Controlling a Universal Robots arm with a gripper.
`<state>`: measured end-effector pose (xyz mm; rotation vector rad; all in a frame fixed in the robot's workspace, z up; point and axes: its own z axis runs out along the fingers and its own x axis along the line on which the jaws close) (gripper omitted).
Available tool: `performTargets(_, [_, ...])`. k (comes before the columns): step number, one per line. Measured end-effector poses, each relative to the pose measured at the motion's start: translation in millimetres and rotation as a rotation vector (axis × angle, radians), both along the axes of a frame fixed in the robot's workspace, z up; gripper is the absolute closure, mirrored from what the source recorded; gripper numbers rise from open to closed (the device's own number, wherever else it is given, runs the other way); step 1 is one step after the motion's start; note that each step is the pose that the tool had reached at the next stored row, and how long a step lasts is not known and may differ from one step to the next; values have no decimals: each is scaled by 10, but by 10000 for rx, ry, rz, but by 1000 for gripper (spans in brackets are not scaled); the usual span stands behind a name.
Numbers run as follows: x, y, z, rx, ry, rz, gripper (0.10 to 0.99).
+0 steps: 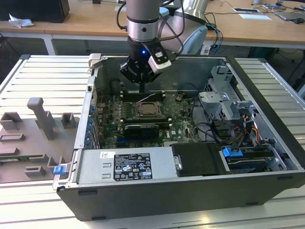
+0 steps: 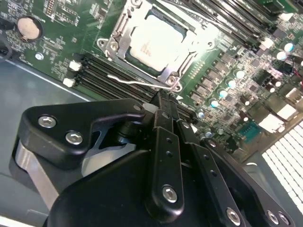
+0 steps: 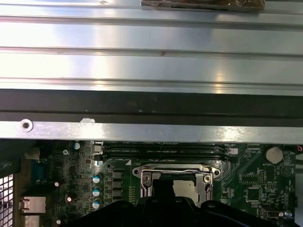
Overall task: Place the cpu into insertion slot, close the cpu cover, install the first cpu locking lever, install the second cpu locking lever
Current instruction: 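Install the first cpu locking lever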
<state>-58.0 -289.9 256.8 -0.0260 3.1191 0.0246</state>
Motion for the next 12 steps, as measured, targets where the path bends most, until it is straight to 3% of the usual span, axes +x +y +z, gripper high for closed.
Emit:
performTargets(3, [1, -3, -1, 51, 1, 0, 980])
performTargets(5, [2, -8, -21, 294, -4, -16, 980])
performTargets(9, [9, -10, -74, 334, -2, -27, 980])
performTargets(12, [34, -9, -84, 607, -4, -26, 980])
